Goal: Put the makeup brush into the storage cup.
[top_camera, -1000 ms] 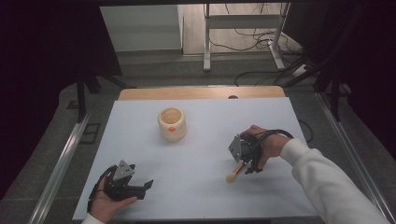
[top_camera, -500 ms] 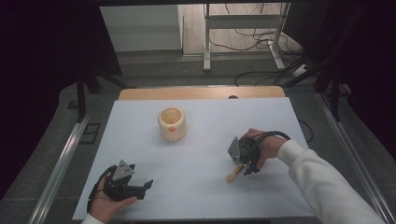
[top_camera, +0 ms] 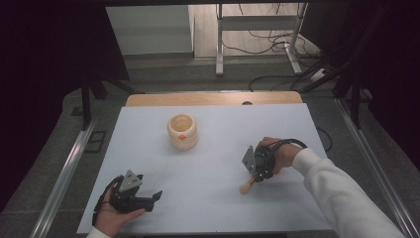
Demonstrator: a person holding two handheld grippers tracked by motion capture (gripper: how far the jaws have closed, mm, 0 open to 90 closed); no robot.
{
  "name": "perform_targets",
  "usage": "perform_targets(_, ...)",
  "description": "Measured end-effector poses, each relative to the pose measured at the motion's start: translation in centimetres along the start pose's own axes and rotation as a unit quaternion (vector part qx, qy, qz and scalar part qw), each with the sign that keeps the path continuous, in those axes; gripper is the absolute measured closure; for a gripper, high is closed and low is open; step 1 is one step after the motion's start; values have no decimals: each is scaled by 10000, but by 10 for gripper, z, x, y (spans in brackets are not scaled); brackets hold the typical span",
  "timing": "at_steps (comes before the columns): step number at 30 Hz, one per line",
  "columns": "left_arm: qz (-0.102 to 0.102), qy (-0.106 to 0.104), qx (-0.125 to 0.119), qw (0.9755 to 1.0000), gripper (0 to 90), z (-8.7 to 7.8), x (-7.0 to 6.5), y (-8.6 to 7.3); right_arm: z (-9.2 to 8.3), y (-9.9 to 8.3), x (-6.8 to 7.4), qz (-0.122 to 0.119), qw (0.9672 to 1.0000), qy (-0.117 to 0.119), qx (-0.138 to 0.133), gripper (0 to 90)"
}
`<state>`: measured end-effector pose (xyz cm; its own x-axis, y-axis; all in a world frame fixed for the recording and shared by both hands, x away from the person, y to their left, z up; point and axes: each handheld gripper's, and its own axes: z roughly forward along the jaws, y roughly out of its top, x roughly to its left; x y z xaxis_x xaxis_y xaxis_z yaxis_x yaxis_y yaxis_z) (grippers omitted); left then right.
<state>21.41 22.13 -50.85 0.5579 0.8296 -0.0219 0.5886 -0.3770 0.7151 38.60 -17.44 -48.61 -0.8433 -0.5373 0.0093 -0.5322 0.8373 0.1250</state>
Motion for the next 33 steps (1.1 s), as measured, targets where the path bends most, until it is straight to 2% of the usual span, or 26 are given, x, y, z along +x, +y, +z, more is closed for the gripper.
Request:
perform_targets(1, 0, 0, 0, 10000, 119, 0, 0, 0, 0, 0, 0, 0, 10000, 0, 0, 668)
perform_targets(3, -2, 1, -2, 10000, 119, 0, 0, 0, -1, -1, -1, -64, 9999, -38, -79, 741)
perform_targets(8, 5, 3, -2, 10000, 119, 0, 0, 0, 4, -2, -1, -105, 9999, -3, -44, 784)
perform_targets(19, 2, 20, -34, 10000, 119, -1, 0, 0, 4, -2, -1, -217, 9997, -45, -41, 793)
perform_targets(32, -2, 23, -44, 10000, 120, -1, 0, 0, -4, -3, 0, -103, 9998, -156, -115, 795)
perform_targets(33, 1, 24, -43, 10000, 119, -1, 1, 0, -9, -4, 1, -55, 9996, -242, -123, 795)
